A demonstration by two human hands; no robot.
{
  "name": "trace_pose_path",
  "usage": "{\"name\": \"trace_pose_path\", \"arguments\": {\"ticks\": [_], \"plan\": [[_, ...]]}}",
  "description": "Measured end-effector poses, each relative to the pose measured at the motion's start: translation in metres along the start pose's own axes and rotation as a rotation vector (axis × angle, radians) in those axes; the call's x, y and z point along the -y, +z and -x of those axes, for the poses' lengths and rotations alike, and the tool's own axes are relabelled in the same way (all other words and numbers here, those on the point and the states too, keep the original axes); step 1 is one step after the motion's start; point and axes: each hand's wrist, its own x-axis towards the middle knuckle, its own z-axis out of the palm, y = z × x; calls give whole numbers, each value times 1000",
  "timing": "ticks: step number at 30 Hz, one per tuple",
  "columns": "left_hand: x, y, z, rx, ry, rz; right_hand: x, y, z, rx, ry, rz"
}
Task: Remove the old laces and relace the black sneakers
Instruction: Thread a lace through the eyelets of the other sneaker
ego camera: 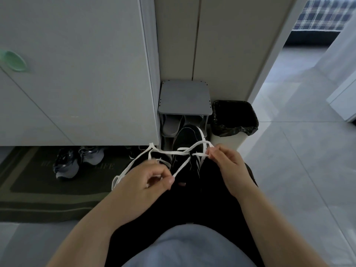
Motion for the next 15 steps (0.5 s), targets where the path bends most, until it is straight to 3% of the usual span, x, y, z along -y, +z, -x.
{"name": "trace_pose_path", "arguments": {"ticks": [4,7,10,15], "plan": [[-10,2,3,-34,116,353,-2,9,1,12,-149,276],[-13,7,4,-34,100,563,-3,14,0,43,-133,313],[-8,13,1,-95,-88,494,-1,14,-2,13,-94,233],[8,19,0,-18,-284,111,2,18,-5,61,-139,263]]}}
